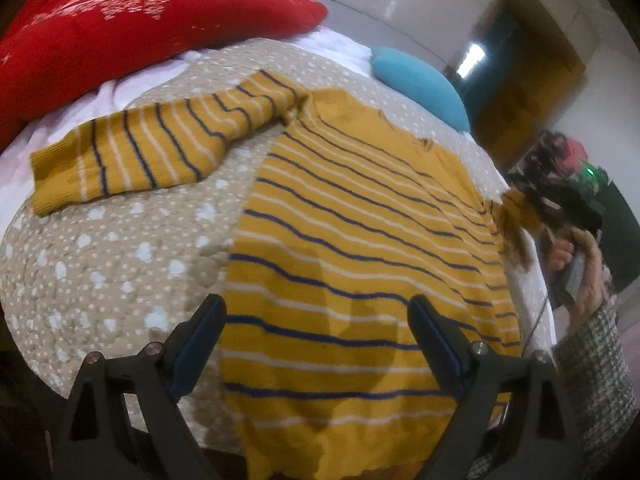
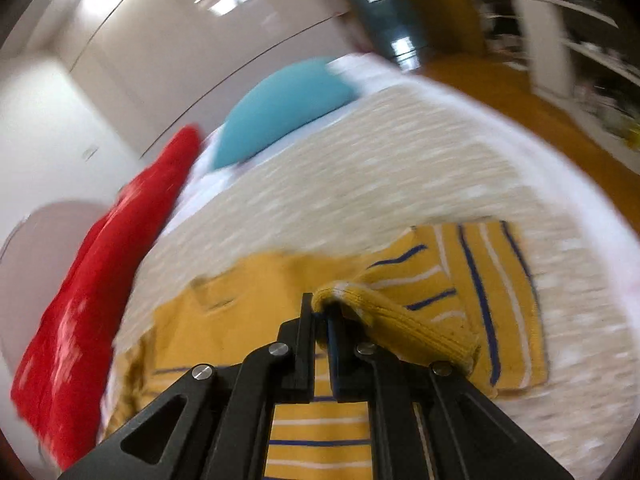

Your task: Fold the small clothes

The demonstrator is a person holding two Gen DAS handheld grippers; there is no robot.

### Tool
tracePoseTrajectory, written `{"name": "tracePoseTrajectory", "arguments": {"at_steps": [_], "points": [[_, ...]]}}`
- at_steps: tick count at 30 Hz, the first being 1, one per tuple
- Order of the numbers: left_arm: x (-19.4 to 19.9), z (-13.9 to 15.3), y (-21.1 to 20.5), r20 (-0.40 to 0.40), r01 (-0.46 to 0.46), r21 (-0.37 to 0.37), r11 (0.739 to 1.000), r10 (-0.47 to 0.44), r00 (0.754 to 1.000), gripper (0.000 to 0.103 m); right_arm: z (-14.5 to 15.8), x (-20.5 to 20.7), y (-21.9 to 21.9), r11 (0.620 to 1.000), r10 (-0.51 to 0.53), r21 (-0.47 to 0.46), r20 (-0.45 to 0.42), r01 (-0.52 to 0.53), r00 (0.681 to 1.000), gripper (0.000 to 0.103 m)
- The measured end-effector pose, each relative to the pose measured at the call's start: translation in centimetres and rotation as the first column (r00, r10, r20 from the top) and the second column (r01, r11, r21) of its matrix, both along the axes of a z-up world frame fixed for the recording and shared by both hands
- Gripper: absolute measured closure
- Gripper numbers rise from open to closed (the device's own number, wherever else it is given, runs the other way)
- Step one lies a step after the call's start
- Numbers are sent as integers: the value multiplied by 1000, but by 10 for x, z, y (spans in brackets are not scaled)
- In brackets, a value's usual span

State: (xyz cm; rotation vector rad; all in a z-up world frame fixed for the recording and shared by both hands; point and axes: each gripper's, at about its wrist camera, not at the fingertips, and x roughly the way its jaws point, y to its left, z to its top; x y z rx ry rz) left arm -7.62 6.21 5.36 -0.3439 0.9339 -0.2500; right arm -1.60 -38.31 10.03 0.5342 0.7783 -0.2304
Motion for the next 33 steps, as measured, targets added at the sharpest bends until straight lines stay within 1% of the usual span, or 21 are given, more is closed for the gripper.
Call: {"name": "tracePoseTrajectory", "arguments": {"at_steps": [2, 4, 8, 11, 16, 21, 23, 24, 25, 26, 27, 28, 29, 30, 32, 33], "points": [[-1, 1, 9, 10, -12, -3, 1000, 12, 1000, 12, -10, 25, 35, 997, 70, 15, -10, -70, 997, 97], [-3, 1, 16, 19, -22, -6, 1000, 22, 1000, 12, -19, 46, 67, 992, 128, 3, -28, -128, 991, 97], [-5, -4, 29, 22, -40, -12, 999, 40, 999, 12, -38, 79, 114, 980, 200, -7, -66, -201, 978, 97], [-5, -11, 38, 9, -53, -33, 998, 53, 999, 12, -50, 92, 141, 971, 238, -15, -93, -240, 967, 97], [-6, -17, 45, -1, -63, -54, 997, 63, 998, 12, -69, 117, 184, 941, 310, -83, -167, -327, 936, 97], [-7, -21, 51, -8, -76, -67, 995, 76, 997, 12, -85, 134, 223, 902, 390, -103, -217, -418, 895, 93], [-7, -22, 54, -12, -79, -73, 994, 78, 997, 12, -92, 138, 242, 873, 445, -100, -238, -477, 863, 90], [-7, -22, 55, -14, -81, -73, 994, 80, 997, 12, -95, 140, 250, 860, 466, -98, -249, -501, 849, 81], [-6, -23, 56, -17, -83, -72, 994, 82, 996, 12, -99, 139, 258, 845, 483, -110, -262, -523, 836, 67], [-6, -24, 56, -19, -85, -73, 994, 84, 996, 12, -101, 138, 266, 830, 499, -128, -266, -543, 825, 61], [-6, -25, 57, -21, -87, -75, 993, 86, 996, 12, -102, 135, 273, 811, 519, -146, -267, -566, 812, 52], [-6, -25, 58, -24, -88, -75, 993, 87, 996, 12, -102, 133, 278, 796, 533, -161, -269, -583, 802, 47], [-6, -26, 58, -26, -88, -75, 993, 87, 996, 12, -102, 130, 284, 778, 548, -179, -275, -602, 790, 46], [-6, -27, 58, -28, -88, -76, 993, 86, 996, 12, -102, 128, 291, 756, 560, -207, -290, -622, 777, 42], [-5, -27, 56, -29, -85, -80, 993, 83, 996, 12, -103, 123, 306, 692, 573, -296, -330, -659, 750, 40], [-6, -27, 55, -28, -82, -82, 993, 80, 996, 12, -104, 118, 318, 633, 576, -370, -363, -680, 733, 39]]}}
